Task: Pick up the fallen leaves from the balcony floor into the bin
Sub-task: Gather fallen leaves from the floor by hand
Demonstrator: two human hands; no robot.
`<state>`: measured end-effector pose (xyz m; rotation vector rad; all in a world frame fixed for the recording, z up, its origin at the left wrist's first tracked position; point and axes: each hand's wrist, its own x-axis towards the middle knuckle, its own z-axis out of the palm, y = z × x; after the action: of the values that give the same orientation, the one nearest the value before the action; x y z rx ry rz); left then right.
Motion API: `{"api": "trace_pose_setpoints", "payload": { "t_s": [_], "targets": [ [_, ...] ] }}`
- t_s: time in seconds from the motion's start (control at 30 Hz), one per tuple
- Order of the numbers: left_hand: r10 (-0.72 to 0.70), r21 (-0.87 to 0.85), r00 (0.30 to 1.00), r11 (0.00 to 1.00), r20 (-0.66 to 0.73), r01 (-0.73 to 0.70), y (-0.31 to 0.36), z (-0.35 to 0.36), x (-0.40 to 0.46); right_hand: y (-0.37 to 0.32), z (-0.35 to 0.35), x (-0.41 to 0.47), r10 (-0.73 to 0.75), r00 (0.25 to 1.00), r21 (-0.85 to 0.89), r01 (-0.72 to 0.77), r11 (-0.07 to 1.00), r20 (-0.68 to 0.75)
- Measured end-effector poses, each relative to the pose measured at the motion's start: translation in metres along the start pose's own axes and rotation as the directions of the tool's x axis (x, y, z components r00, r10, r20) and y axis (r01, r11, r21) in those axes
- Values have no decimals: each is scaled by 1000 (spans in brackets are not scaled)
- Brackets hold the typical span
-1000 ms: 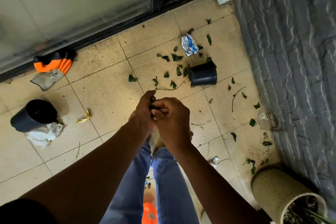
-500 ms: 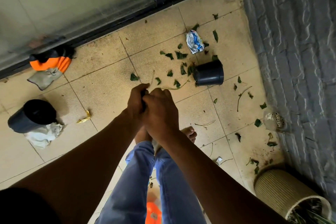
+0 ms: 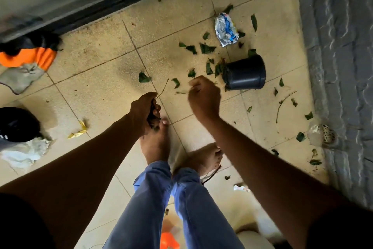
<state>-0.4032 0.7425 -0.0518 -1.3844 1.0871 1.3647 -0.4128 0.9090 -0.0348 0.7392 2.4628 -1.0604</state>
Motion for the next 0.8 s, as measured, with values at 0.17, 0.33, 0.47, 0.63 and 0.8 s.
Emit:
{"api": "trace_pose_setpoints", "payload": {
  "t_s": [0.17,0.33,0.47,0.63,0.8],
  "targets": [
    [50,-85,998,995,28,-48,2,-19,26,65,26,60,176,984,-295,-175,939,-24],
    [10,-122,999,993,30,-6,-3,-31,35,71,46,79,128,991,-384,-128,914,-24],
    [-4,-119,1000,993,26,7,-8,-29,35,68,46,85,122,993,-407,-113,907,-3],
    [1,-137,999,991,38,4,-9,-19,29,55,42,91,-14,998,-346,-5,938,-53],
    [16,-103,999,995,44,-12,-6,-14,32,52,48,100,-106,990,-357,131,925,90]
  ]
}}
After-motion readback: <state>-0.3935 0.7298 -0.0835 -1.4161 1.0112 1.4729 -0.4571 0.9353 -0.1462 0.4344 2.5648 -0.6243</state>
